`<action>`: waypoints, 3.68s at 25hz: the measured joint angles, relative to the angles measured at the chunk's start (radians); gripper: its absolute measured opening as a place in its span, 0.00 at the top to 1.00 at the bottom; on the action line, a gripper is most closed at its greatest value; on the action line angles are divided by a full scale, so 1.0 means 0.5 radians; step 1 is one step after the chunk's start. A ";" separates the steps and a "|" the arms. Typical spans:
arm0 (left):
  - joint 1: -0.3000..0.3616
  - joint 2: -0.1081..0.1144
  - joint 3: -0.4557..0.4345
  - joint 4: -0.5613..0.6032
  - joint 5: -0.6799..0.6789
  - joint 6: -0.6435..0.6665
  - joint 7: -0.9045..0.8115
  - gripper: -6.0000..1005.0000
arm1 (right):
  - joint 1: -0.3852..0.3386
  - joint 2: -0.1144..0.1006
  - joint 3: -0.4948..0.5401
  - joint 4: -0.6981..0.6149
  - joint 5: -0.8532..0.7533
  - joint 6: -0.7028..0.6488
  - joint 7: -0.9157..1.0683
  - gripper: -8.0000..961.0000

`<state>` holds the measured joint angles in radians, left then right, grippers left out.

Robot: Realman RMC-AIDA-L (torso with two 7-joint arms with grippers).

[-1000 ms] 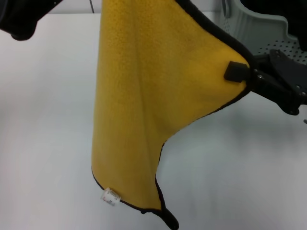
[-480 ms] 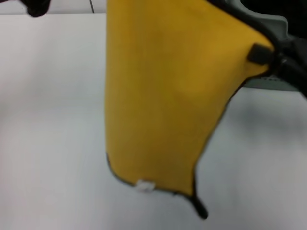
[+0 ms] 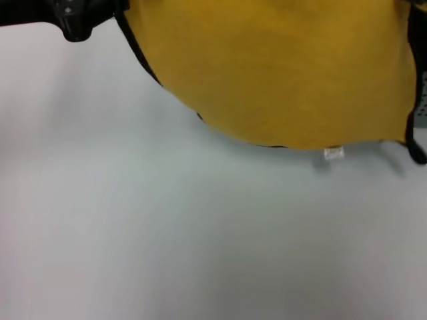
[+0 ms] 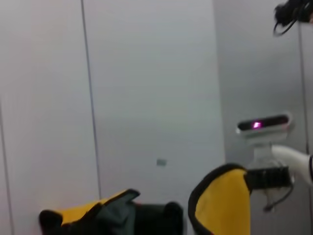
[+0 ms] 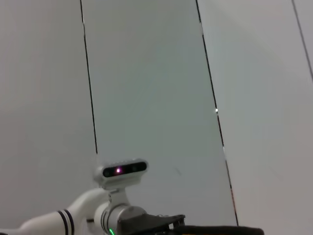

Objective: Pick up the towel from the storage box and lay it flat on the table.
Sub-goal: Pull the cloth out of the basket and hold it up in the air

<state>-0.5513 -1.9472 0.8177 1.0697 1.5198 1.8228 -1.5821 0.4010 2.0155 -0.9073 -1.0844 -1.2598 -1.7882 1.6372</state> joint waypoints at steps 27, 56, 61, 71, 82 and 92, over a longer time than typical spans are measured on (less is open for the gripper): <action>-0.034 0.088 -0.085 0.109 0.280 -0.017 -0.241 0.97 | -0.064 0.016 -0.279 -0.054 -0.060 0.161 -0.090 0.99; -0.205 -0.070 0.028 -0.603 1.652 -0.784 -0.888 0.97 | 0.337 0.004 -0.833 1.014 -0.151 1.017 0.044 0.94; -0.209 -0.077 0.032 -0.522 1.647 -0.870 -0.876 0.97 | 0.391 0.014 -0.842 0.969 -0.257 1.171 0.076 0.93; -0.255 -0.103 0.040 -0.520 1.681 -1.007 -0.811 0.97 | 0.419 0.022 -1.167 0.816 -0.290 1.583 0.186 0.90; -0.256 -0.103 0.046 -0.528 1.727 -1.058 -0.799 0.96 | 0.363 0.020 -1.432 0.597 -0.297 2.031 0.078 0.88; -0.259 -0.109 0.064 -0.526 1.741 -1.132 -0.801 0.96 | 0.354 0.017 -1.434 0.590 -0.297 2.032 0.048 0.86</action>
<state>-0.6810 -2.0018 0.8496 0.8065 2.3903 1.2567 -1.9824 0.5779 2.0239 -1.6244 -0.7893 -1.4082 -0.7723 1.6612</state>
